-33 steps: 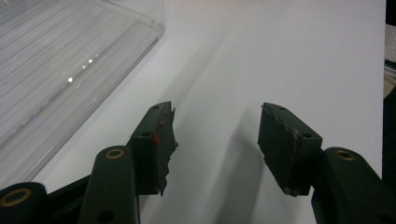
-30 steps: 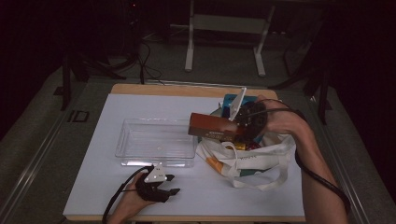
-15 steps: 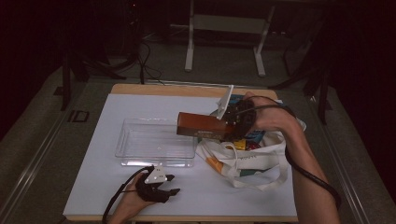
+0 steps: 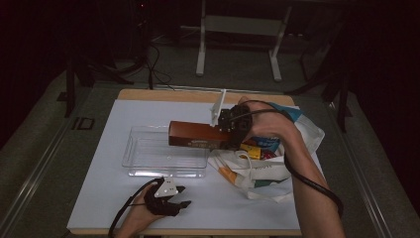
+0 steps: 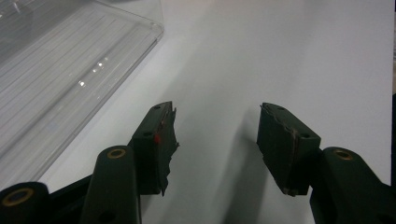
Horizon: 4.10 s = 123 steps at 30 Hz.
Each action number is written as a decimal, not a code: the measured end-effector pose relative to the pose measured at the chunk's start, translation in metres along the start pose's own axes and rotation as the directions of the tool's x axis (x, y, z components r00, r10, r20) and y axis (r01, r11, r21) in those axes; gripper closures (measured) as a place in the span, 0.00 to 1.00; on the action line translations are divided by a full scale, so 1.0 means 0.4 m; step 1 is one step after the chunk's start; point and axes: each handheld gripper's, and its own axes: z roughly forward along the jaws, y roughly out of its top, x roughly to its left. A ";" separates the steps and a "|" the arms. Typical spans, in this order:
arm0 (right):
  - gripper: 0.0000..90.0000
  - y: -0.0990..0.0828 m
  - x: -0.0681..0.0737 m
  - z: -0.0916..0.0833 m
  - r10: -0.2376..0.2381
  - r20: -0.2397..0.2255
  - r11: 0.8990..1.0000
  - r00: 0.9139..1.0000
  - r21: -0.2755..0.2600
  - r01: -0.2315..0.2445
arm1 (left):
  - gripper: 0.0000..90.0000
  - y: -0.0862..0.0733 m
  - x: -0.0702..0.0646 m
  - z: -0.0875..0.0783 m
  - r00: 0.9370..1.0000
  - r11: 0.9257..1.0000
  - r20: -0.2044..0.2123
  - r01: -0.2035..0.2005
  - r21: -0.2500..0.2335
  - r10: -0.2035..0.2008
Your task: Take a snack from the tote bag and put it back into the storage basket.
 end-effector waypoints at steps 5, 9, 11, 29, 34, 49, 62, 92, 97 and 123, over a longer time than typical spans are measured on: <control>0.48 0.035 0.001 0.016 -0.019 -0.011 1.000 1.000 0.009 0.019 | 0.52 0.000 -0.002 0.000 1.000 1.000 -0.003 -0.007 0.000 0.007; 0.48 0.055 0.002 0.028 -0.023 -0.017 1.000 1.000 0.017 0.023 | 0.52 0.000 -0.003 0.000 1.000 1.000 -0.005 -0.017 0.003 0.017; 0.48 0.062 0.002 0.034 -0.023 -0.019 1.000 1.000 0.020 0.023 | 0.52 0.000 -0.003 -0.001 1.000 1.000 -0.009 -0.019 0.002 0.019; 0.48 0.117 0.001 0.093 -0.028 -0.036 0.999 0.999 0.041 0.029 | 0.52 0.000 -0.007 0.000 0.999 1.000 -0.019 -0.026 0.001 0.026; 0.48 0.129 0.001 0.117 -0.029 -0.042 0.998 0.999 0.060 0.032 | 0.52 -0.001 -0.008 0.000 0.999 1.000 -0.018 -0.026 -0.002 0.026; 0.48 0.155 -0.005 0.178 0.002 -0.075 0.996 0.997 0.089 0.005 | 0.52 0.000 -0.009 0.000 0.999 0.999 -0.019 -0.034 0.002 0.034; 0.48 0.176 -0.006 0.224 0.005 -0.081 0.992 0.997 0.126 0.005 | 0.52 0.000 -0.009 0.000 0.999 0.999 -0.017 -0.035 0.003 0.035; 0.44 0.217 0.002 0.274 0.019 -0.143 0.994 0.989 0.113 -0.003 | 0.52 0.000 -0.009 0.000 0.999 0.999 -0.015 -0.035 0.004 0.035; 0.42 0.224 0.004 0.275 0.008 -0.135 0.994 0.991 0.108 0.006 | 0.52 0.000 -0.009 0.000 0.999 0.999 -0.014 -0.034 0.003 0.034; 0.35 0.184 0.005 0.275 0.030 -0.159 0.990 0.987 0.138 -0.008 | 0.51 0.000 -0.008 0.001 1.000 1.000 -0.012 -0.028 0.004 0.028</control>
